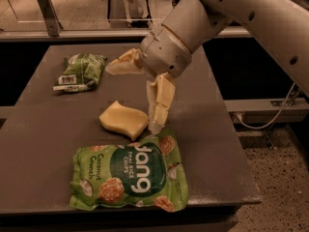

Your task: Move sponge near green rice chip bag

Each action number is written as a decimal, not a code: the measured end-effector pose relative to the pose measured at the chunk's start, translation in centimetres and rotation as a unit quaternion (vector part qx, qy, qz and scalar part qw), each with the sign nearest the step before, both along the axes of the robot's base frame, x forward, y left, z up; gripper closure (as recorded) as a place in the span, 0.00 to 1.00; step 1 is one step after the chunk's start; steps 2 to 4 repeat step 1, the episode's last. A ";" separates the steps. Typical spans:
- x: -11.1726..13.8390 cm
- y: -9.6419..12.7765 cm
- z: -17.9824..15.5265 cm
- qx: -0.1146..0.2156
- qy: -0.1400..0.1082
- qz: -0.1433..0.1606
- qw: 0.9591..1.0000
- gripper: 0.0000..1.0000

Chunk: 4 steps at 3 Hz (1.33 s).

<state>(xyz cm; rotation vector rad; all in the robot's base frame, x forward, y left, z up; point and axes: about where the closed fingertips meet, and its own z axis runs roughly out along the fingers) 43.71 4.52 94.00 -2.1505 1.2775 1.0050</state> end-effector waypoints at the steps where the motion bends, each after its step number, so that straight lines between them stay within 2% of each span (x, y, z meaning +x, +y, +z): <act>1: 0.0 0.0 0.0 0.000 0.000 0.000 1.000 0.00; 4: 0.0 0.0 0.0 0.000 0.000 0.000 1.000 0.00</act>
Offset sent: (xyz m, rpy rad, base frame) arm 0.0000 0.0000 0.0000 0.0000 0.0000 0.0000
